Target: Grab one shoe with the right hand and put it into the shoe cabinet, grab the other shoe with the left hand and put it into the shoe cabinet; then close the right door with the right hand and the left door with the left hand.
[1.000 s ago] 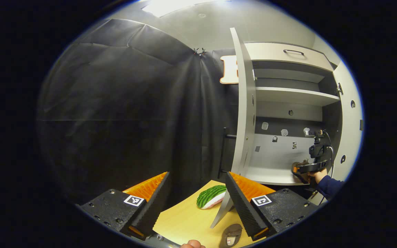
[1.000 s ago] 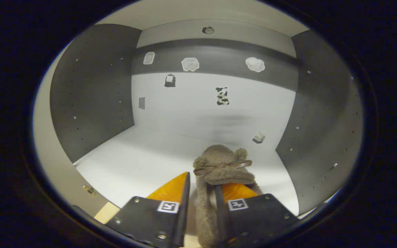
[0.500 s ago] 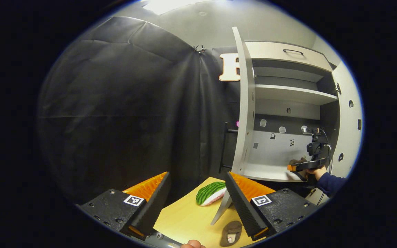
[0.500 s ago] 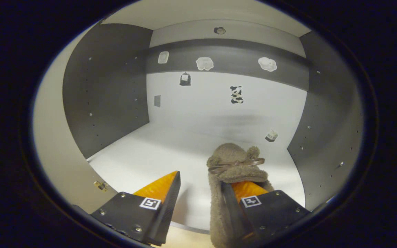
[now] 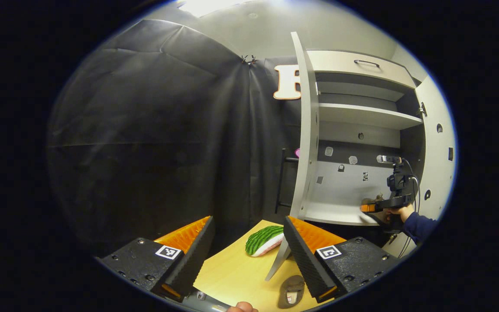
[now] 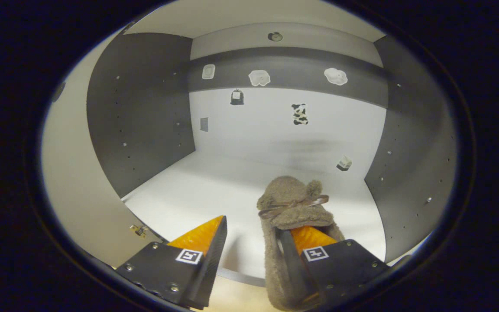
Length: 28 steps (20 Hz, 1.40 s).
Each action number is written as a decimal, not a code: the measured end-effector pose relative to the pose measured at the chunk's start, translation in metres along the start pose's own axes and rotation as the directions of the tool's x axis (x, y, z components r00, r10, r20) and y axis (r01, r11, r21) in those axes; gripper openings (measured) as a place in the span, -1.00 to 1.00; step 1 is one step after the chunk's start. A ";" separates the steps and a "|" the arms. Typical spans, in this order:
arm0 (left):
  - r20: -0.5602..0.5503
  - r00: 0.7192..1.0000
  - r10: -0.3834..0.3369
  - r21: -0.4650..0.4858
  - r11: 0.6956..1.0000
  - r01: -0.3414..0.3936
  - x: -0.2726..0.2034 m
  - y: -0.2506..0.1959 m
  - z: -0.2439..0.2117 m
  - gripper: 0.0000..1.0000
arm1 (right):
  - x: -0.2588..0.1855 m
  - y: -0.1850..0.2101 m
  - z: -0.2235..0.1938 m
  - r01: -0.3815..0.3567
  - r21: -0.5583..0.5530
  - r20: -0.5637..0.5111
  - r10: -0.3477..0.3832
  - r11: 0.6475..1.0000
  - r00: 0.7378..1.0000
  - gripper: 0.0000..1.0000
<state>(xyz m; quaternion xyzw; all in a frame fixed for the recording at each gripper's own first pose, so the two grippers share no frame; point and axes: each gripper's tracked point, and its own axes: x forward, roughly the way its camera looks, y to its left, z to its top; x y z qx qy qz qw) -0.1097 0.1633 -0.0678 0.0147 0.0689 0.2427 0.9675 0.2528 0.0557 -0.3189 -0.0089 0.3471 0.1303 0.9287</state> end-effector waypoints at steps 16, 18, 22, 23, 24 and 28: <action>-0.195 0.958 -0.211 0.035 0.975 0.222 -0.008 -0.061 -0.079 0.96 | -0.162 0.010 0.080 0.023 0.024 0.292 -0.029 0.999 0.956 0.35; -0.271 0.930 -0.250 0.037 0.962 0.269 -0.012 -0.074 -0.107 0.96 | -0.194 0.012 0.096 0.031 0.010 0.354 -0.032 0.999 0.935 0.34; -0.438 0.833 -0.338 0.036 0.919 0.392 -0.020 -0.102 -0.168 0.96 | -0.254 0.012 0.118 0.051 -0.008 0.458 -0.042 0.999 0.888 0.29; -0.480 0.800 -0.360 0.020 0.907 0.420 -0.021 -0.111 -0.187 0.96 | -0.267 0.013 0.122 0.049 -0.003 0.477 -0.042 0.999 0.878 0.34; -0.524 0.764 -0.377 0.000 0.897 0.442 -0.023 -0.119 -0.206 0.95 | -0.280 0.013 0.125 0.042 0.006 0.495 -0.039 0.999 0.868 0.34; -0.663 0.647 -0.375 -0.030 0.878 0.478 -0.015 -0.128 -0.281 0.87 | -0.335 0.008 0.138 0.024 0.034 0.565 -0.039 0.999 0.824 0.34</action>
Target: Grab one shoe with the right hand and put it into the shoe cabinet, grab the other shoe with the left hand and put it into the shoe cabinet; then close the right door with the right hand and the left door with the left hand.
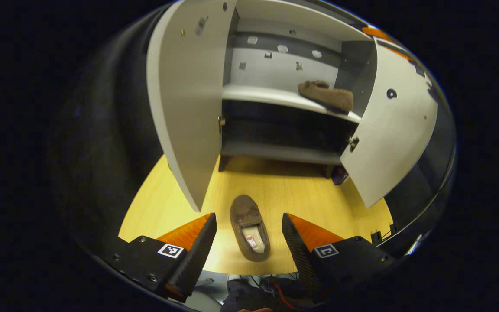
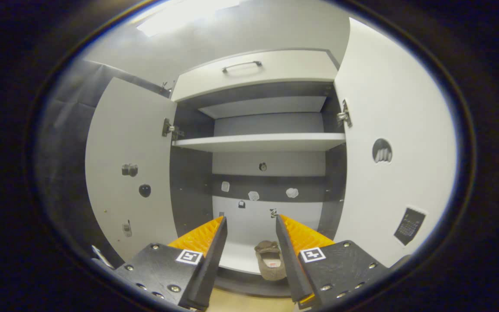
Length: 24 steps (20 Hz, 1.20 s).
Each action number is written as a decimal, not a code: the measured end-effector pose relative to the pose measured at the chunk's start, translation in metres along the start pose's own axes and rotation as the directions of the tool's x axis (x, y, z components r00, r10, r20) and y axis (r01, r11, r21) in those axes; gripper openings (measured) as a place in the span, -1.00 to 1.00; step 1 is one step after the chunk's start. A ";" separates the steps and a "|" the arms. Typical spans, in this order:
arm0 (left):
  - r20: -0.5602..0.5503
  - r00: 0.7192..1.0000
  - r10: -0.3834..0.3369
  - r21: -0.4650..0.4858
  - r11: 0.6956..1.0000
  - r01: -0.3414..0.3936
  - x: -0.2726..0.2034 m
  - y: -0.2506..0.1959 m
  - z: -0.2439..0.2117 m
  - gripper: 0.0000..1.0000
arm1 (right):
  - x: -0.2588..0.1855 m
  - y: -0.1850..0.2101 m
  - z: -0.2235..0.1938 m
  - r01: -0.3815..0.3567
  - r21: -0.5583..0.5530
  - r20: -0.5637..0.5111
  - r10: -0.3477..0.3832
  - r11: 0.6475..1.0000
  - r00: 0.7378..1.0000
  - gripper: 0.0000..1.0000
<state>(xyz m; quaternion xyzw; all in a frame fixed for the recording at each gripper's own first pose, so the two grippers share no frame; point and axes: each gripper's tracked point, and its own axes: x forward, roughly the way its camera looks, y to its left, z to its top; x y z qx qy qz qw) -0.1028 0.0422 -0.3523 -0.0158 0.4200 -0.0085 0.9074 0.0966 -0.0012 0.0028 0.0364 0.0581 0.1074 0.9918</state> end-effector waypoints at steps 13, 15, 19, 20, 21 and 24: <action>-0.401 0.914 -0.058 -0.180 0.984 -0.017 0.129 0.023 -0.133 0.54 | -0.083 -0.033 0.038 0.132 -0.125 0.066 -0.124 0.983 0.990 0.35; -0.424 0.903 -0.069 -0.200 0.980 -0.019 0.137 0.024 -0.141 0.45 | -0.088 -0.034 0.040 0.145 -0.145 0.074 -0.135 0.979 0.988 0.35; -0.457 0.886 -0.086 -0.235 0.972 -0.027 0.147 0.018 -0.156 -0.01 | -0.094 -0.036 0.040 0.155 -0.149 0.077 -0.144 0.977 0.987 0.35; -0.461 0.883 -0.089 -0.231 0.973 -0.023 0.148 0.018 -0.155 -0.22 | -0.094 -0.036 0.040 0.156 -0.147 0.076 -0.146 0.977 0.986 0.35; -0.464 0.881 -0.087 -0.219 0.975 -0.019 0.147 0.019 -0.154 -0.26 | -0.094 -0.038 0.040 0.159 -0.145 0.077 -0.149 0.976 0.986 0.35; -0.448 0.891 -0.066 -0.206 0.978 -0.031 0.148 0.026 -0.152 -0.66 | -0.098 -0.041 0.043 0.175 -0.147 0.094 -0.162 0.973 0.982 0.34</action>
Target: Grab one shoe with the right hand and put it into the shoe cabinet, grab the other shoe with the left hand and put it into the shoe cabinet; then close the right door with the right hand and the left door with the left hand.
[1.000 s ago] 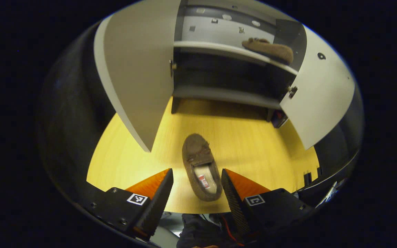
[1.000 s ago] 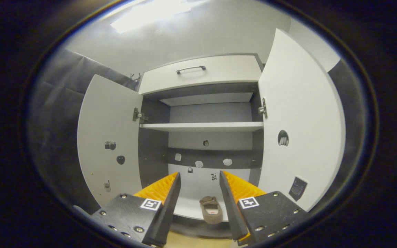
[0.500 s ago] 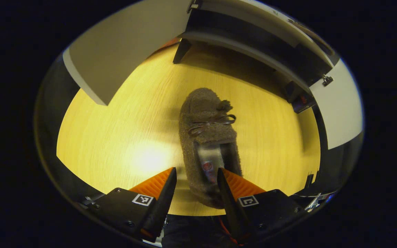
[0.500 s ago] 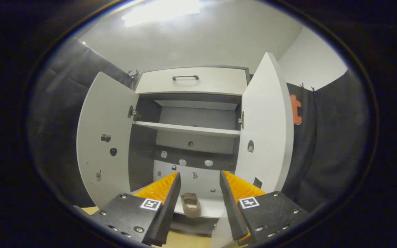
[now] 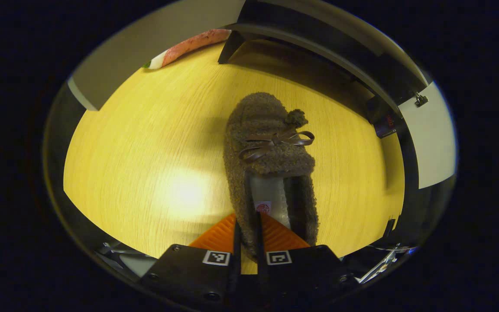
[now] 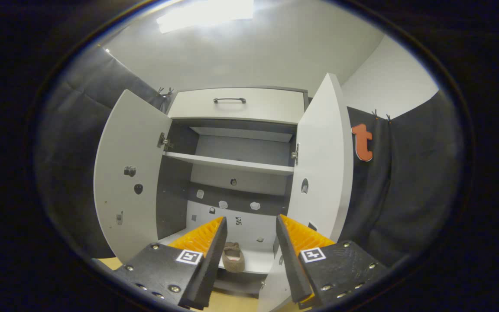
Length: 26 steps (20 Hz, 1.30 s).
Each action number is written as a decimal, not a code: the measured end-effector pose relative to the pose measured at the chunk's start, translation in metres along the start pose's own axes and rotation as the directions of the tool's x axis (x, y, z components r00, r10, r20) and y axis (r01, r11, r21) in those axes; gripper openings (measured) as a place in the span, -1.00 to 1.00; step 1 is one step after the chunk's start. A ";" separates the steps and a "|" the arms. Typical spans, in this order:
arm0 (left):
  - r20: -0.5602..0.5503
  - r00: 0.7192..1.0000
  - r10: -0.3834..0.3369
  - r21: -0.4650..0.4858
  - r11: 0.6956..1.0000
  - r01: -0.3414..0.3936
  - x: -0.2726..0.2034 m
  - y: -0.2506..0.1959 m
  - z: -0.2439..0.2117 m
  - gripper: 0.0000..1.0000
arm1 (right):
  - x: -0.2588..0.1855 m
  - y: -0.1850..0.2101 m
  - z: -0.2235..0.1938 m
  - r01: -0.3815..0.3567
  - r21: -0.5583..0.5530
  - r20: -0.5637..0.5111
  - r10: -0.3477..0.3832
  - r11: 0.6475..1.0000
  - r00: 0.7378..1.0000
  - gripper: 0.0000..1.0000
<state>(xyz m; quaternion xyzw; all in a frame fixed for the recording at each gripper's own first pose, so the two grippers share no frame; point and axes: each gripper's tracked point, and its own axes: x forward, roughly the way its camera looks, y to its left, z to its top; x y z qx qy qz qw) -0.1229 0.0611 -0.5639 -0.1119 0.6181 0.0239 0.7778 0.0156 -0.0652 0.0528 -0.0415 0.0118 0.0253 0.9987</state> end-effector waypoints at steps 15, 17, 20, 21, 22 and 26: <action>0.239 0.966 -0.101 0.151 0.986 0.066 -0.051 -0.035 0.090 -0.98 | -0.016 -0.025 0.006 0.060 0.039 0.048 -0.062 0.997 0.997 0.34; 0.300 0.945 -0.131 0.173 0.982 0.081 -0.077 -0.051 0.119 -0.98 | -0.018 -0.025 0.007 0.058 0.044 0.057 -0.061 0.997 0.996 0.35; 0.373 0.907 -0.193 0.203 0.971 0.123 -0.109 -0.076 0.159 -0.94 | -0.021 -0.026 0.011 0.062 0.043 0.074 -0.065 0.997 0.995 0.34; 0.396 0.894 -0.210 0.212 0.968 0.133 -0.120 -0.084 0.173 -0.98 | -0.022 -0.026 0.012 0.066 0.039 0.080 -0.069 0.997 0.994 0.34; 0.417 0.881 -0.225 0.218 0.965 0.143 -0.130 -0.092 0.186 -0.98 | -0.023 -0.027 0.013 0.071 0.036 0.086 -0.074 0.997 0.994 0.35; 0.499 0.819 -0.283 0.237 0.954 0.185 -0.159 -0.126 0.239 -0.99 | -0.031 -0.028 0.022 0.080 0.032 0.112 -0.083 0.996 0.990 0.35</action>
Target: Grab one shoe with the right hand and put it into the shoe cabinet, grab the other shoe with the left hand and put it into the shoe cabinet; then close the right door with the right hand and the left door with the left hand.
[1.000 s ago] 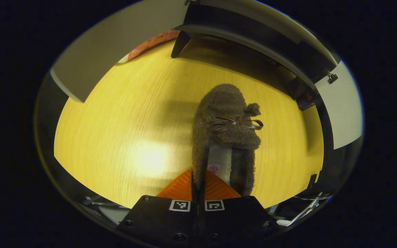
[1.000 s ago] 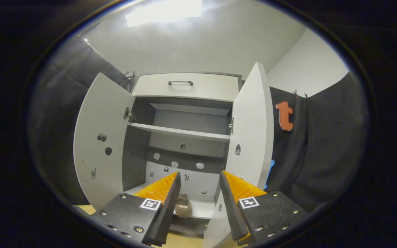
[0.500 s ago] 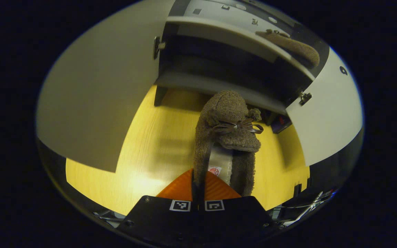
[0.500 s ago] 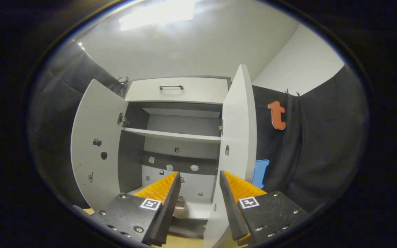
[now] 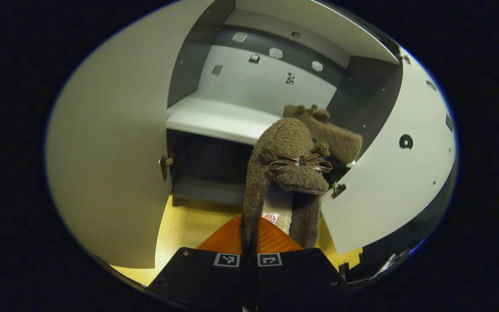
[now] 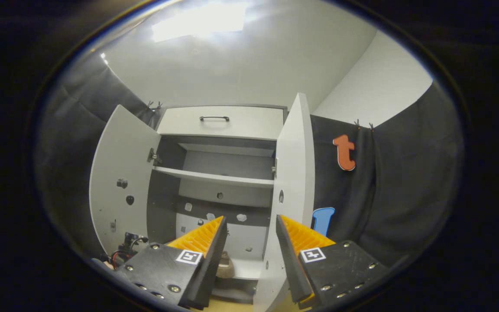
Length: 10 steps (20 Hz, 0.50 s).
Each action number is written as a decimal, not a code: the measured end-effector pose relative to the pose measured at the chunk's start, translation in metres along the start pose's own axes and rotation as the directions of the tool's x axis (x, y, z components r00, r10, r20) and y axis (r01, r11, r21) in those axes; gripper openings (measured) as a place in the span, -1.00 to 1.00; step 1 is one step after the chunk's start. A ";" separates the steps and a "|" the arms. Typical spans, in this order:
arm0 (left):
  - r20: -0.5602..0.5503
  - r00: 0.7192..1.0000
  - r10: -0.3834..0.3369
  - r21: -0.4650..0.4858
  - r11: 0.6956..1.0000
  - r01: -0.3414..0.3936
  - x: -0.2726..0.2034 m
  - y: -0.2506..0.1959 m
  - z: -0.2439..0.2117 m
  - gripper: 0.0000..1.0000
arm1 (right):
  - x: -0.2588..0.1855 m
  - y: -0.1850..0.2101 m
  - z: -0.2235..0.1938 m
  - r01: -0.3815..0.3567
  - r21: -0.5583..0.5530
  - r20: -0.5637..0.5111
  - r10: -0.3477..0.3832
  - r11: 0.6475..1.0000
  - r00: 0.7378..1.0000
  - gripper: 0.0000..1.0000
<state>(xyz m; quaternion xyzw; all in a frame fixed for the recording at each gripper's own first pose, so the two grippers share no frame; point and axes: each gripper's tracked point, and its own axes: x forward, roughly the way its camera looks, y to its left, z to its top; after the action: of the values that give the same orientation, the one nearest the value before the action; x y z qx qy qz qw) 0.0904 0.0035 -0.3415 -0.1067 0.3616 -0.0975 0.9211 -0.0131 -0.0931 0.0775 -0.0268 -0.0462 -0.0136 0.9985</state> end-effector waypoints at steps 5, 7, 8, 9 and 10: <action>0.077 0.997 0.015 -0.007 1.000 -0.015 0.022 -0.002 0.067 -0.99 | -0.013 -0.005 0.011 0.013 -0.007 0.033 -0.013 1.000 0.999 0.29; 0.092 0.995 0.026 -0.020 1.000 -0.025 0.031 0.001 0.087 -0.99 | -0.018 -0.010 0.015 0.027 -0.022 0.046 -0.026 0.999 0.999 0.34; 0.099 0.995 0.034 -0.020 0.999 -0.032 0.037 0.003 0.097 -0.99 | -0.021 -0.013 0.017 0.037 -0.032 0.051 -0.035 0.999 0.998 0.34; 0.099 0.994 0.047 -0.018 0.999 -0.045 0.042 0.006 0.106 -0.99 | -0.024 -0.016 0.018 0.047 -0.039 0.056 -0.045 0.998 0.997 0.34; 0.100 0.993 0.059 -0.015 0.998 -0.058 0.047 0.010 0.113 -0.99 | -0.026 -0.018 0.020 0.058 -0.044 0.061 -0.055 0.997 0.997 0.35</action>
<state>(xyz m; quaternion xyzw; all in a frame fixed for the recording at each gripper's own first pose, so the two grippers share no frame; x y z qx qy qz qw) 0.2032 0.0151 -0.2932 -0.1062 0.3182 -0.0626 0.9400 -0.0413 -0.1096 0.0960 -0.0489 -0.0765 -0.0420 0.9950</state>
